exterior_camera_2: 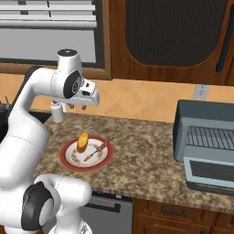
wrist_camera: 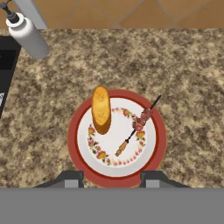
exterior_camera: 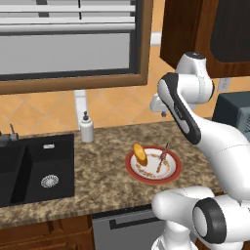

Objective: Pick up the kebab skewer and baguette bread, and place them inside the toaster oven. Close the toaster oven door and start by setting the timer.

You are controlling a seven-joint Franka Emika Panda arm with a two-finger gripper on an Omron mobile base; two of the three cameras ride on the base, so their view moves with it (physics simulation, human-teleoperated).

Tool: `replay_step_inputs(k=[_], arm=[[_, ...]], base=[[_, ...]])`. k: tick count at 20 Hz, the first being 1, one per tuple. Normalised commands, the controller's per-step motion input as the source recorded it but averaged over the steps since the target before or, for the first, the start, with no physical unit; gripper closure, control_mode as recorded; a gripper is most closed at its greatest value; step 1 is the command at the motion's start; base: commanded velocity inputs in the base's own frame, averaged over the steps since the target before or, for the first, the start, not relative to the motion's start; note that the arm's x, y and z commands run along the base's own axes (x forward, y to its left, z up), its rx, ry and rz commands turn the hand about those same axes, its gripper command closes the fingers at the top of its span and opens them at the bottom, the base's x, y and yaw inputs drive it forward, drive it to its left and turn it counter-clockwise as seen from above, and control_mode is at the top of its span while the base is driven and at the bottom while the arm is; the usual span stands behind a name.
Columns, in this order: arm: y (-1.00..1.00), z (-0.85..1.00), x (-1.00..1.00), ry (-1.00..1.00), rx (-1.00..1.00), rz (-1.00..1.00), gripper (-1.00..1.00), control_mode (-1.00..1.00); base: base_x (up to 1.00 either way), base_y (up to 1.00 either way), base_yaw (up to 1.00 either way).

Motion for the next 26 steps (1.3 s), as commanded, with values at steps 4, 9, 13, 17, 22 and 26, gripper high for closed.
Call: replay_step_inputs(k=[4, 9, 13, 17, 22, 26], arm=[[0.0, 0.0, 0.0, 0.0, 0.0, 0.0, -1.0, 1.0], [0.0, 0.0, 0.0, 0.0, 0.0, 0.0, -1.0, 1.0], [0.0, 0.0, 0.0, 0.0, 0.0, 0.0, -1.0, 1.0], [0.0, 0.0, 0.0, 0.0, 0.0, 0.0, -1.0, 1.0], [0.0, 0.0, 0.0, 0.0, 0.0, 0.0, -1.0, 1.0], [0.0, 0.0, 0.0, 0.0, 0.0, 0.0, -1.0, 1.0]], base=[[0.0, 0.0, 0.0], [0.0, 0.0, 0.0], [0.0, -0.52, 0.0], [0.0, -0.91, 0.0], [0.03, -0.64, 0.0], [0.08, -0.54, 0.0]])
